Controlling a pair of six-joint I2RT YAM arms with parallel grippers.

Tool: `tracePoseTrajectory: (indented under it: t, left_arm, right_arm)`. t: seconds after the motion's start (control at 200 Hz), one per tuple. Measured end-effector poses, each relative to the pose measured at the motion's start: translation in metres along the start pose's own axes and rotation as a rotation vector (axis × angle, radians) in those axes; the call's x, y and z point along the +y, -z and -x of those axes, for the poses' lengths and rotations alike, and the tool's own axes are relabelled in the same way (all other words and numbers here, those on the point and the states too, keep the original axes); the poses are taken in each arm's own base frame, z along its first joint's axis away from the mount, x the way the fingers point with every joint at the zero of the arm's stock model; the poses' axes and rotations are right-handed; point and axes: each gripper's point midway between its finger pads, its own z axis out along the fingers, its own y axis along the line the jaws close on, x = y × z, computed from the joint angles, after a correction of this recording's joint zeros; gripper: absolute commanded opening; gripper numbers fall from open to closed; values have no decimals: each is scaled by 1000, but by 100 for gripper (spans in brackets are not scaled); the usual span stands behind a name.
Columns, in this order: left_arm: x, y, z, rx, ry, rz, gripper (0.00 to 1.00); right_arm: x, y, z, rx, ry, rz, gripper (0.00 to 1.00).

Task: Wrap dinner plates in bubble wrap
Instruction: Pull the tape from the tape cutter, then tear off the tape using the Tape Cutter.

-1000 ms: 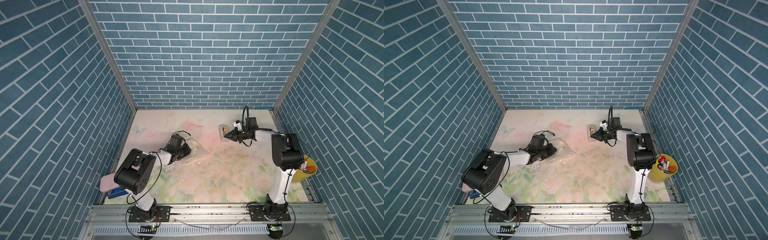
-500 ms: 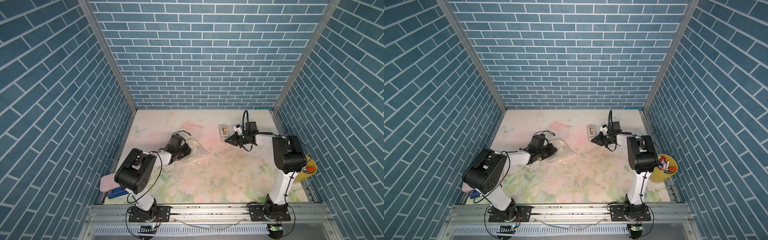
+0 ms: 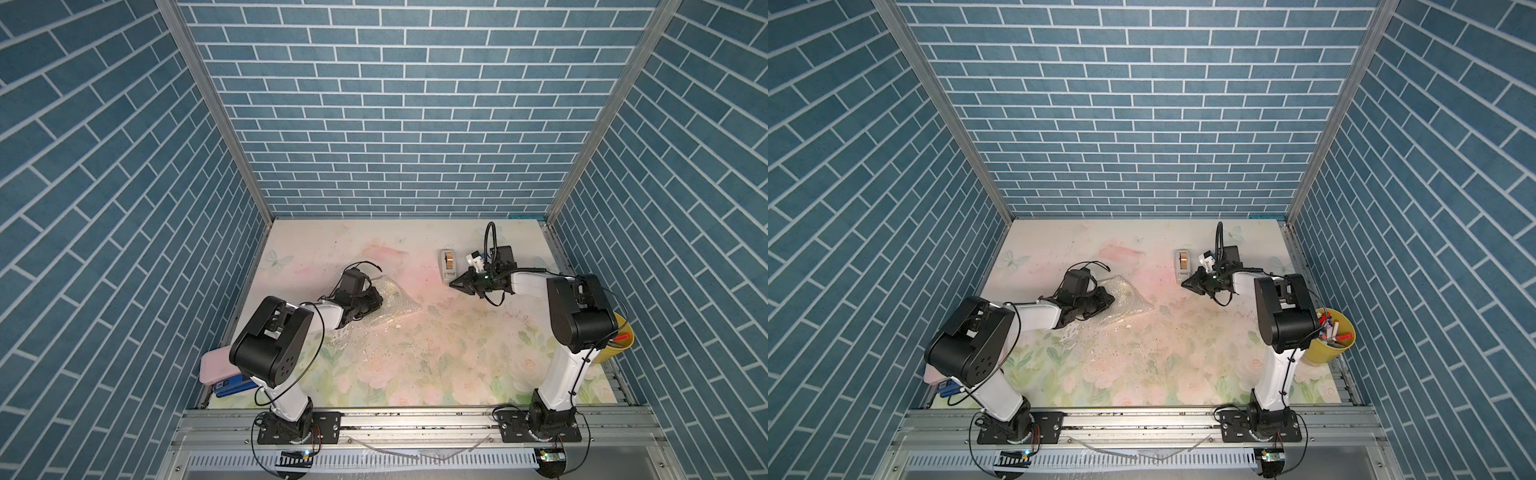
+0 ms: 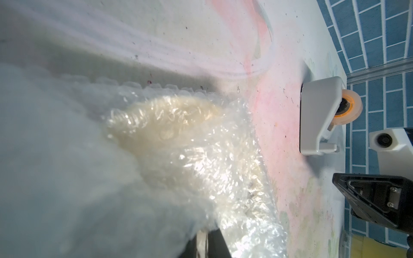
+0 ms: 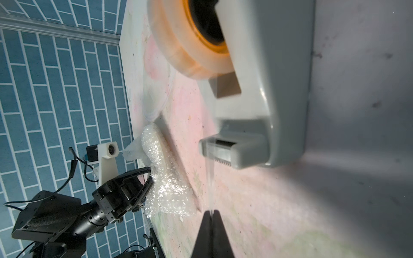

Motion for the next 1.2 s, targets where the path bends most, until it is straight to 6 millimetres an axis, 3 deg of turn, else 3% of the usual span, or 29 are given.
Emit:
tracePoseTrajectory:
  t: [0.42, 0.56, 0.785, 0.88, 0.985, 1.201]
  left_arm:
    - [0, 0, 0, 0, 0, -1, 14]
    - [0, 0, 0, 0, 0, -1, 14]
    - [0, 0, 0, 0, 1, -1, 14]
    - [0, 0, 0, -1, 2, -2, 14]
    - [0, 0, 0, -2, 3, -4, 14]
    - [0, 0, 0, -7, 4, -10, 13]
  right_arm:
    - [-27, -1, 7, -37, 7, -178, 0]
    - [-49, 1, -4, -18, -30, -297, 0]
    - [-51, 6, 0, -47, -18, -339, 0]
    - [-48, 11, -12, -45, -13, -345, 0]
    - [-24, 20, -34, -37, 30, -313, 0]
    - [79, 8, -77, 1, 232, -127, 0]
